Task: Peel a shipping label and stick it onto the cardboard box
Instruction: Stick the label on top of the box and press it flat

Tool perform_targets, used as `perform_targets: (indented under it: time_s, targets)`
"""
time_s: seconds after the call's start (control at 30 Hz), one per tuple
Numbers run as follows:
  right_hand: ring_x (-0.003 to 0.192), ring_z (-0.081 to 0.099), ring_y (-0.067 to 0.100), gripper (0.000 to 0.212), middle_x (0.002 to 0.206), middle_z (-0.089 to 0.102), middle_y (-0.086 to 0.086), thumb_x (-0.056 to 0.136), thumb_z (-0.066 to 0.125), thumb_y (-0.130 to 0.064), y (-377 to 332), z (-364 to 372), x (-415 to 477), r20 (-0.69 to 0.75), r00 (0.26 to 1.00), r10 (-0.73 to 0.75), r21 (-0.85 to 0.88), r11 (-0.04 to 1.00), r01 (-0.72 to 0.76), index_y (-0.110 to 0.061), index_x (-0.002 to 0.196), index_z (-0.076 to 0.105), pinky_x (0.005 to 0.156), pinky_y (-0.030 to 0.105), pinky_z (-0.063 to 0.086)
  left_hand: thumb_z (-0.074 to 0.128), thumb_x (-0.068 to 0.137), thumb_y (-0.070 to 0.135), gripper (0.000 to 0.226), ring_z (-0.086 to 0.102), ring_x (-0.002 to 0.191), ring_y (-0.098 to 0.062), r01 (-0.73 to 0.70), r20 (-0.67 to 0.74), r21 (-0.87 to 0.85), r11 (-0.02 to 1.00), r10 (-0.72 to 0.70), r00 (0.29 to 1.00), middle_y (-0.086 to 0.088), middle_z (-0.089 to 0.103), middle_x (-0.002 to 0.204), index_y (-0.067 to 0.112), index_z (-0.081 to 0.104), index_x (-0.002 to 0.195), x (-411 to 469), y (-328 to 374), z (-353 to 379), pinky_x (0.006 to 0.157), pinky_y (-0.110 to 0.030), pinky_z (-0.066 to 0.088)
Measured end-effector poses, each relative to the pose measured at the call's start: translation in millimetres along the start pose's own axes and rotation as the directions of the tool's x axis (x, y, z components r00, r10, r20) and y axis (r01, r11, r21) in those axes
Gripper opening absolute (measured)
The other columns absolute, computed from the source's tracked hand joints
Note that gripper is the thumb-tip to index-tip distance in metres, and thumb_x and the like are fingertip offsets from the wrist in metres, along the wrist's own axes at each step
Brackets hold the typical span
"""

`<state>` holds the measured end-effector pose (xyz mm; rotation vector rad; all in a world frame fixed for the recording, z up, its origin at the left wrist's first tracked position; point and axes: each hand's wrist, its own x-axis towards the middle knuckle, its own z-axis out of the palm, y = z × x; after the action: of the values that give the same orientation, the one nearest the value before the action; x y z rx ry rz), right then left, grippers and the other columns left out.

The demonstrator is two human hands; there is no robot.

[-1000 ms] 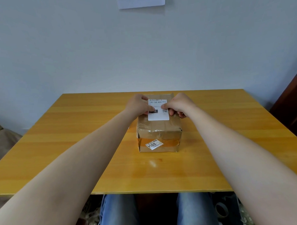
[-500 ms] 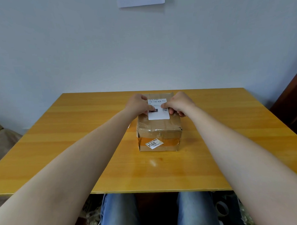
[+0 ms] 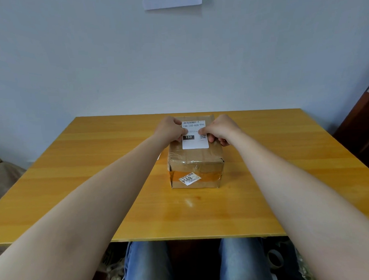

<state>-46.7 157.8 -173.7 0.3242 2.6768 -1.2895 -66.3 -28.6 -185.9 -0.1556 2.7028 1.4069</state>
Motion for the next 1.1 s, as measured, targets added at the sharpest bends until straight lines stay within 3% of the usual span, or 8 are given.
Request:
perform_targets:
  time_s: [0.53,0.67,0.73,0.83,0.9,0.97,1.03,1.1]
  targets:
    - [0.028,0.035,0.013,0.035,0.054,0.066,0.004,0.085,0.086,-0.027,2.6,1.4,-4.2,-0.011,0.999,-0.042,-0.002,0.999,0.042,0.005,0.096,0.079,0.037,0.018,0.032,0.088,0.082,0.020,0.058,0.074,0.076,-0.020,-0.006,-0.054,0.027,1.000,0.007,0.999,0.001,0.071,0.087,0.015,0.059,0.132,-8.3,3.8,-1.1,0.086,-0.043,0.063]
    - [0.034,0.035,0.017,0.032,0.060,0.063,0.008,0.084,0.086,-0.024,1.9,-0.7,-5.7,-0.007,0.999,-0.036,0.016,0.999,0.036,0.003,0.097,0.075,0.040,0.021,0.032,0.089,0.079,0.029,0.073,0.066,0.088,-0.021,0.010,-0.085,0.086,0.996,-0.002,0.996,-0.006,0.065,0.124,0.017,0.051,0.140,-10.2,4.9,-4.0,0.085,-0.037,0.059]
    - [0.047,0.045,0.020,0.031,0.076,0.064,0.009,0.083,0.086,-0.028,0.2,-1.6,-6.3,-0.051,0.996,-0.070,-0.004,0.998,0.070,-0.008,0.096,0.067,0.048,0.028,0.037,0.092,0.074,0.038,0.086,0.059,0.105,-0.026,0.037,-0.121,0.129,0.991,-0.021,0.992,-0.010,0.049,0.140,0.019,0.046,0.145,-10.5,5.9,-2.6,0.091,-0.038,0.054]
    - [0.105,0.061,0.026,0.061,0.121,0.060,0.005,0.079,0.086,-0.044,-1.4,0.9,0.1,-0.169,0.983,-0.068,-0.063,0.996,0.058,-0.017,0.122,0.051,0.083,0.038,0.055,0.091,0.068,0.052,0.098,0.047,0.127,-0.034,0.128,-0.140,0.178,0.976,-0.104,0.985,-0.015,0.040,0.143,0.017,0.043,0.146,-14.6,9.5,1.4,0.103,-0.043,0.049]
    - [0.133,0.051,0.033,0.091,0.147,0.046,0.010,0.077,0.086,-0.052,-4.0,6.5,6.0,-0.165,0.986,-0.006,-0.101,0.995,-0.011,-0.015,0.147,0.041,0.101,0.044,0.053,0.088,0.074,0.050,0.080,0.055,0.119,-0.031,0.139,-0.051,0.132,0.981,-0.134,0.990,-0.012,0.055,0.128,0.011,0.051,0.134,-15.0,11.0,2.4,0.092,-0.038,0.053]
    - [0.139,0.047,0.037,0.109,0.155,0.039,0.014,0.075,0.087,-0.056,-8.2,12.0,9.7,-0.115,0.992,0.049,-0.097,0.993,-0.061,-0.011,0.156,0.031,0.103,0.045,0.052,0.085,0.083,0.039,0.052,0.062,0.085,-0.023,0.145,0.055,0.007,0.989,-0.146,0.988,-0.008,0.063,0.096,0.009,0.058,0.116,-16.2,11.4,3.9,0.066,-0.033,0.050]
    - [0.136,0.051,0.035,0.107,0.152,0.043,0.015,0.074,0.088,-0.055,-10.1,15.4,12.8,-0.087,0.994,0.059,-0.070,0.995,-0.066,-0.007,0.154,0.035,0.092,0.039,0.053,0.081,0.088,0.036,0.042,0.051,0.066,-0.018,0.172,0.090,-0.001,0.985,-0.171,0.981,-0.006,0.055,0.081,0.010,0.055,0.109,-20.3,13.3,5.2,0.056,-0.030,0.042]
    - [0.130,0.057,0.033,0.099,0.146,0.052,0.014,0.073,0.089,-0.053,-9.1,16.9,17.4,-0.091,0.995,0.045,-0.070,0.996,-0.051,-0.005,0.147,0.043,0.075,0.034,0.050,0.076,0.092,0.039,0.039,0.048,0.064,-0.019,0.179,0.097,0.047,0.983,-0.183,0.978,-0.007,0.052,0.078,0.013,0.052,0.107,-22.6,14.6,6.6,0.058,-0.030,0.041]
